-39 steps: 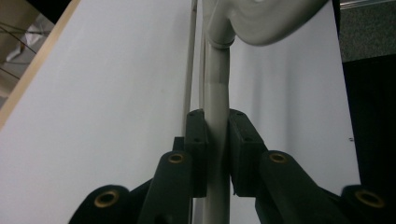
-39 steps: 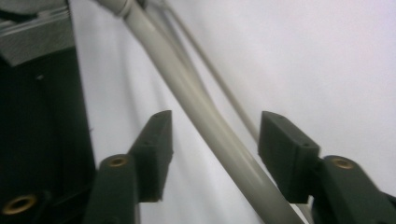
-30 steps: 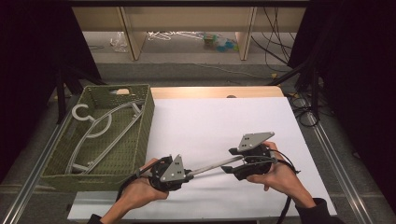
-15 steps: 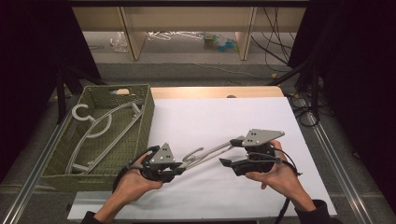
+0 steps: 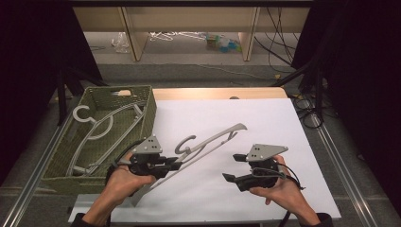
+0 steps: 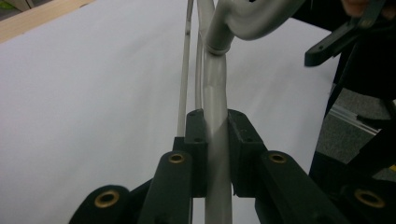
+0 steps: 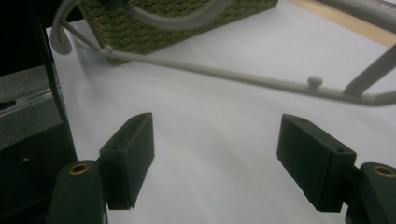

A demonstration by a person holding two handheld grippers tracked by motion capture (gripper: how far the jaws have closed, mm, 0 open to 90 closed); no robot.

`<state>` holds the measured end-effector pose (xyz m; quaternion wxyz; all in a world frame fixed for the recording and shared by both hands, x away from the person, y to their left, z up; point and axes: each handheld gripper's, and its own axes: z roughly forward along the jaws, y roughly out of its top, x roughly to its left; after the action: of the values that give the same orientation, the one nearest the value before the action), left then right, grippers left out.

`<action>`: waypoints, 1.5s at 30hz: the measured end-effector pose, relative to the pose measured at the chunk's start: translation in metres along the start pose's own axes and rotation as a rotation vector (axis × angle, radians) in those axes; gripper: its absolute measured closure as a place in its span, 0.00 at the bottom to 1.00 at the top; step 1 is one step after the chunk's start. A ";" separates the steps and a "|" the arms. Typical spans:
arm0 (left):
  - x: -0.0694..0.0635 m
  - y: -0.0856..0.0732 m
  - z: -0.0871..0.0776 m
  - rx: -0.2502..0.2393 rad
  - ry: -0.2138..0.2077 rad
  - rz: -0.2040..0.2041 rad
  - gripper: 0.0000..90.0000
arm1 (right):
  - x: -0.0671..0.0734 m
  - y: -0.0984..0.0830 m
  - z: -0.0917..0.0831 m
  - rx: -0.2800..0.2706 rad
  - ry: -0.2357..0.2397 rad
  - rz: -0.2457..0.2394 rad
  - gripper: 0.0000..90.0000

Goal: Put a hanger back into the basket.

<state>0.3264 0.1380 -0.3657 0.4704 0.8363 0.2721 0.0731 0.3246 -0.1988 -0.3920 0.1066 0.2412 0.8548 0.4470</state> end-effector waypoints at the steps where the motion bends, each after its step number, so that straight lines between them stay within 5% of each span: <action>1: -0.001 0.002 -0.003 -0.003 -0.001 -0.007 0.88 | 0.000 -0.002 0.000 0.001 -0.004 0.006 0.32; 10: -0.003 0.024 -0.031 -0.033 0.013 -0.014 0.88 | 0.000 -0.014 -0.001 0.005 0.001 0.021 0.29; 21: 0.011 0.036 -0.073 -0.072 0.068 -0.040 0.88 | 0.002 -0.018 0.003 0.029 0.011 0.027 0.25; 45: 0.089 0.029 -0.140 -0.117 0.320 -0.112 0.88 | 0.002 -0.019 0.003 0.024 0.010 0.035 0.24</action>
<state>0.3595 0.2771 -0.2773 0.4722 0.7688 0.3849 0.1945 0.3182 -0.2049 -0.4096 0.0916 0.2553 0.8563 0.4396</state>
